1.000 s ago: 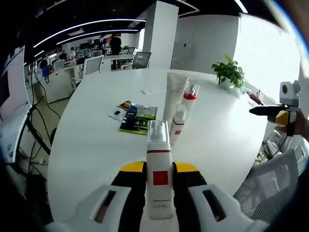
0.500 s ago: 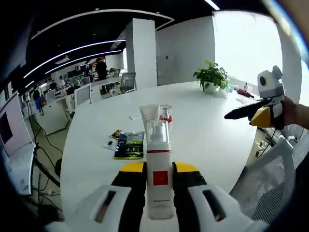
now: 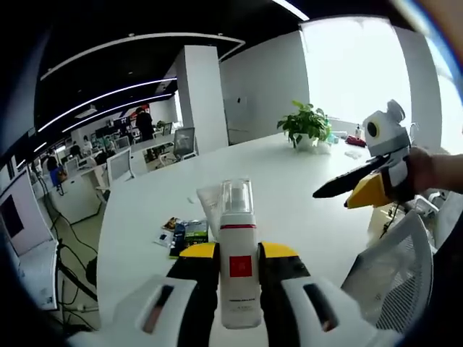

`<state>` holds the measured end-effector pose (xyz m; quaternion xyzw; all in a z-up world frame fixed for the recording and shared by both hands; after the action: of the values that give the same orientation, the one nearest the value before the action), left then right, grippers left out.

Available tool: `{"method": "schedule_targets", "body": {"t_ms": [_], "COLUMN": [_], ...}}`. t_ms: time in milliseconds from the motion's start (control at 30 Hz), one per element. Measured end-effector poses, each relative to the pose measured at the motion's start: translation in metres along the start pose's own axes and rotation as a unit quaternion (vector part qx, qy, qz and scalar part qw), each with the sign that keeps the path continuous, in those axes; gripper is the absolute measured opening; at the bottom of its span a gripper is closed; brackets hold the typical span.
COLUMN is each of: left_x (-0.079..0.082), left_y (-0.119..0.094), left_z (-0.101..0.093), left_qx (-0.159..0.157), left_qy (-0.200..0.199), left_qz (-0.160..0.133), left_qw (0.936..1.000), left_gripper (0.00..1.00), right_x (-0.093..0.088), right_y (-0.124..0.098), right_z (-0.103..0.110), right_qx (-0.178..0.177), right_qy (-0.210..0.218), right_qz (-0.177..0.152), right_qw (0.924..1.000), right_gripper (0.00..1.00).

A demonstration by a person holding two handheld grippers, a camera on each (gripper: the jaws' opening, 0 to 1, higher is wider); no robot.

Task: Arrange the skincare products in the storage area until every visible bottle or jar stands upright without overlapping.

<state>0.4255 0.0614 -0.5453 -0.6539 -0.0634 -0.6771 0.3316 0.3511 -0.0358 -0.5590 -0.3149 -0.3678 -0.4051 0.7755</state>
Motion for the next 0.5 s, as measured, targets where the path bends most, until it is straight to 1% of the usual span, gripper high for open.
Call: {"method": "schedule_targets", "body": {"t_ms": [67,133,167,300,367,433,500], "left_x": [0.007,0.012,0.013,0.014,0.018,0.022,0.024], "left_y": [-0.003,-0.004,-0.004,-0.004,-0.006,-0.007,-0.009], "left_z": [-0.005,-0.008,-0.01,-0.014,-0.015,-0.017,-0.02], "left_qx": [-0.002,-0.005,-0.006,-0.009,-0.006,-0.009,-0.01], "left_qy": [0.001,-0.001,0.0,0.004,-0.007,-0.02,-0.023], "left_qz": [-0.016,-0.024,-0.027,-0.031,-0.038,-0.054,-0.061], "left_qw": [0.9999,0.9997,0.9996,0.9995,0.9992,0.9983,0.9979], "left_gripper": [0.22,0.22,0.22,0.22,0.22,0.22,0.22], "right_x": [0.001,0.004,0.006,0.019,0.024,0.022,0.021], "right_y": [0.002,0.004,0.005,0.011,0.016,0.023,0.028], "right_z": [0.005,0.01,0.012,0.023,0.028,0.03,0.037], "right_qx": [0.01,0.017,0.021,0.043,0.055,0.062,0.079], "right_qy": [0.014,0.014,0.017,0.044,0.052,0.062,0.077], "right_qz": [-0.002,-0.006,-0.008,-0.033,-0.039,-0.031,-0.024], "right_qw": [0.9998,0.9997,0.9996,0.9976,0.9964,0.9956,0.9935], "right_gripper": [0.73,0.71,0.71,0.7,0.69,0.68,0.64]}}
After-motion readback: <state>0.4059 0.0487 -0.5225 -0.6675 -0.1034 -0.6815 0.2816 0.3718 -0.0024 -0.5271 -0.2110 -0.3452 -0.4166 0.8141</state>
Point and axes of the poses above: the point that each gripper's makers call its tool centre point, and the gripper's own axes: y roughly forward along the fingers, z roughly to its left, x roughly out of its top, the point moved 1 cm from there along -y, roughly backward along the fingers, and after that the axes turned 5 degrees about x, right-handed, at the moved point
